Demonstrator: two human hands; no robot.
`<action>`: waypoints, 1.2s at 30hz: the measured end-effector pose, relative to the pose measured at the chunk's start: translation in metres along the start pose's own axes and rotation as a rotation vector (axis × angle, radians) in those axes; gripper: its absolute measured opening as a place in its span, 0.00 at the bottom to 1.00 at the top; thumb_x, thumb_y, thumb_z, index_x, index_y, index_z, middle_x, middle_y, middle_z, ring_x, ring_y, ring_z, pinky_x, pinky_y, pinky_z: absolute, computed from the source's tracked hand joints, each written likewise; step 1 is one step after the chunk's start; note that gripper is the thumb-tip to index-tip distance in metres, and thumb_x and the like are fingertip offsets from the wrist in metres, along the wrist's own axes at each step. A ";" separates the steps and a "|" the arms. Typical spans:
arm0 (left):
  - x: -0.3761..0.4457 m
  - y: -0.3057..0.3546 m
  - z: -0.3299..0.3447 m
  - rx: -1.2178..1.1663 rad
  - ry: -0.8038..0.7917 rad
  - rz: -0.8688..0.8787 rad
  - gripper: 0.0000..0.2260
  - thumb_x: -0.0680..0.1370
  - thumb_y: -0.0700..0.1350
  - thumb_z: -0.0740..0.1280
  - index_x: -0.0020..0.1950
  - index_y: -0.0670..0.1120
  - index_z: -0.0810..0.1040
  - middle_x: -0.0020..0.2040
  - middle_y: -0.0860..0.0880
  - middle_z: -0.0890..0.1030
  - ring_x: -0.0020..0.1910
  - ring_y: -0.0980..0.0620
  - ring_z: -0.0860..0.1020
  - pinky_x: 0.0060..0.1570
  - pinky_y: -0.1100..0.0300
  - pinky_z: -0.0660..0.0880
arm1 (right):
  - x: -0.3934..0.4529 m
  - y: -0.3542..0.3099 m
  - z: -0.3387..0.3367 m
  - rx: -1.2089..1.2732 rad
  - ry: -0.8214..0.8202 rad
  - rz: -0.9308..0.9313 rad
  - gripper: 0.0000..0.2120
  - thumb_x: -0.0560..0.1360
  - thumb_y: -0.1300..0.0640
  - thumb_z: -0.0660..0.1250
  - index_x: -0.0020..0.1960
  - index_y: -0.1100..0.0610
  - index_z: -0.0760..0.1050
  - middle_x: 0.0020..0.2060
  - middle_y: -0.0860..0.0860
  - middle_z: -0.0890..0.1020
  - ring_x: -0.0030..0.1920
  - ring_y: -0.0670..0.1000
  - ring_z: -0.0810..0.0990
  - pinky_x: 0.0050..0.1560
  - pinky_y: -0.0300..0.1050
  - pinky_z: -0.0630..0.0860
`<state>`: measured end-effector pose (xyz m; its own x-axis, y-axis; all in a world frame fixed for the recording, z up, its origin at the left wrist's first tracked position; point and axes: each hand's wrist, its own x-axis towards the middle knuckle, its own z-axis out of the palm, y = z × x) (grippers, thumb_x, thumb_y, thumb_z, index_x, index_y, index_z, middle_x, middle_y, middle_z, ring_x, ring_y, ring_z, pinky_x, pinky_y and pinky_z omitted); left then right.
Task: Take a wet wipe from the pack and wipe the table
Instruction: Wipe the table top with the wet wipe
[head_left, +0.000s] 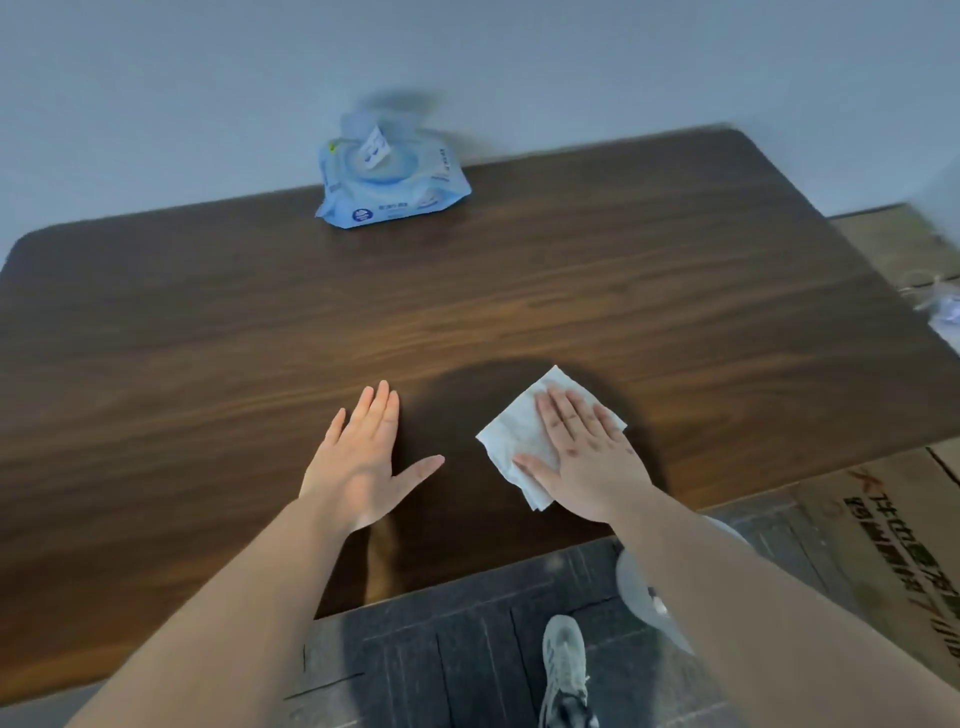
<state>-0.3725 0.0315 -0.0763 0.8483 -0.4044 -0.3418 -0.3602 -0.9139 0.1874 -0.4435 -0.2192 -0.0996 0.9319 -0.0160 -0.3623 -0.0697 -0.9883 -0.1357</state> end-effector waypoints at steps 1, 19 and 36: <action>0.010 0.013 -0.001 0.002 -0.003 0.034 0.42 0.74 0.70 0.48 0.77 0.46 0.39 0.78 0.51 0.38 0.75 0.55 0.36 0.74 0.54 0.39 | -0.002 0.015 -0.002 0.006 0.011 0.029 0.36 0.73 0.30 0.35 0.69 0.49 0.24 0.76 0.48 0.34 0.75 0.48 0.32 0.73 0.48 0.33; 0.154 0.244 0.019 0.178 -0.051 0.398 0.43 0.72 0.72 0.45 0.77 0.45 0.40 0.78 0.49 0.40 0.76 0.52 0.38 0.74 0.53 0.39 | -0.027 0.286 -0.023 0.126 0.064 0.589 0.39 0.75 0.31 0.36 0.76 0.53 0.33 0.78 0.52 0.40 0.77 0.51 0.38 0.75 0.50 0.38; 0.179 0.449 0.054 0.208 -0.090 0.815 0.40 0.72 0.71 0.40 0.76 0.47 0.37 0.77 0.51 0.37 0.75 0.55 0.36 0.74 0.51 0.38 | -0.116 0.339 0.002 0.555 0.369 0.610 0.34 0.77 0.39 0.55 0.77 0.53 0.50 0.74 0.41 0.50 0.73 0.40 0.42 0.71 0.38 0.45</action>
<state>-0.4028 -0.4530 -0.1030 0.2609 -0.9332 -0.2471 -0.9175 -0.3192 0.2370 -0.5761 -0.5517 -0.1058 0.7253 -0.6554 -0.2108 -0.6616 -0.5787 -0.4769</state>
